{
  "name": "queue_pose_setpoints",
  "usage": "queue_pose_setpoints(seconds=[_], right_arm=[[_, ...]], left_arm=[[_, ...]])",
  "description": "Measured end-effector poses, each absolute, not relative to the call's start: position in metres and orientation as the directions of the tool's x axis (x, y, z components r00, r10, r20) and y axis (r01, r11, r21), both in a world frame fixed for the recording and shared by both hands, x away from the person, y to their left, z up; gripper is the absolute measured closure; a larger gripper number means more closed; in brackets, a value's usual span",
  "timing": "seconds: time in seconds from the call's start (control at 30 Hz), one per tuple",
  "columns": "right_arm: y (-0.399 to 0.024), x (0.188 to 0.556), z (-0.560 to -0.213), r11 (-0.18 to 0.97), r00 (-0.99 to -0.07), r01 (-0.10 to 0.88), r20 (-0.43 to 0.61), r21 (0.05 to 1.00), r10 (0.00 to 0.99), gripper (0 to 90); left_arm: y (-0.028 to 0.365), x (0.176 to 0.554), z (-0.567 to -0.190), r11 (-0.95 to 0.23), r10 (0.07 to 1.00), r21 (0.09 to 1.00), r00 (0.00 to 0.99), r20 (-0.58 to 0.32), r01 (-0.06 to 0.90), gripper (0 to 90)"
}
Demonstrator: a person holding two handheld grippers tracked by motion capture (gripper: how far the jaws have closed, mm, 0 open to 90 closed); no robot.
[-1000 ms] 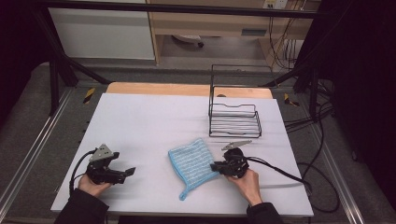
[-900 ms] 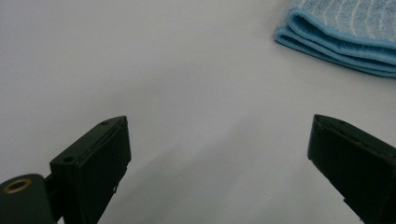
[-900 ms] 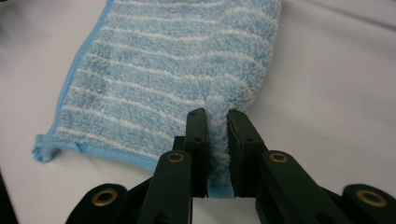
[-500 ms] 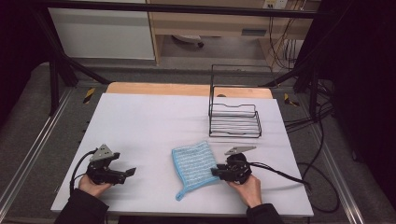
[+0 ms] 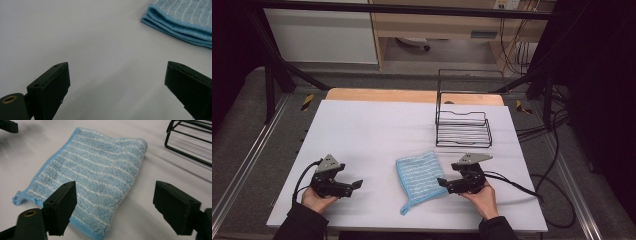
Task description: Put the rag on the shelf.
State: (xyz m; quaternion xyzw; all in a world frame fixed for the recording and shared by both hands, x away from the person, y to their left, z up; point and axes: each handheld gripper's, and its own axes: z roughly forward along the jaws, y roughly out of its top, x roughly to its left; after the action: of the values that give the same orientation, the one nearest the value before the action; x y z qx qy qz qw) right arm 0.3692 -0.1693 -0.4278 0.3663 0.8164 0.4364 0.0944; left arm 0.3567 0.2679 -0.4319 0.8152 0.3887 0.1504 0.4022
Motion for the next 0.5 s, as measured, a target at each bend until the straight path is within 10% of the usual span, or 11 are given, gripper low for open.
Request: queue_pose_setpoints(seconds=[0.5], right_arm=[[-0.175, 0.369, -0.421, 0.337, -0.695, 0.500, 0.138, 0.798, 0.705, 3.2]], left_arm=[[0.227, 0.368, -0.405, -0.344, 0.767, 0.796, 0.638, -0.069, 0.499, 6.0]])
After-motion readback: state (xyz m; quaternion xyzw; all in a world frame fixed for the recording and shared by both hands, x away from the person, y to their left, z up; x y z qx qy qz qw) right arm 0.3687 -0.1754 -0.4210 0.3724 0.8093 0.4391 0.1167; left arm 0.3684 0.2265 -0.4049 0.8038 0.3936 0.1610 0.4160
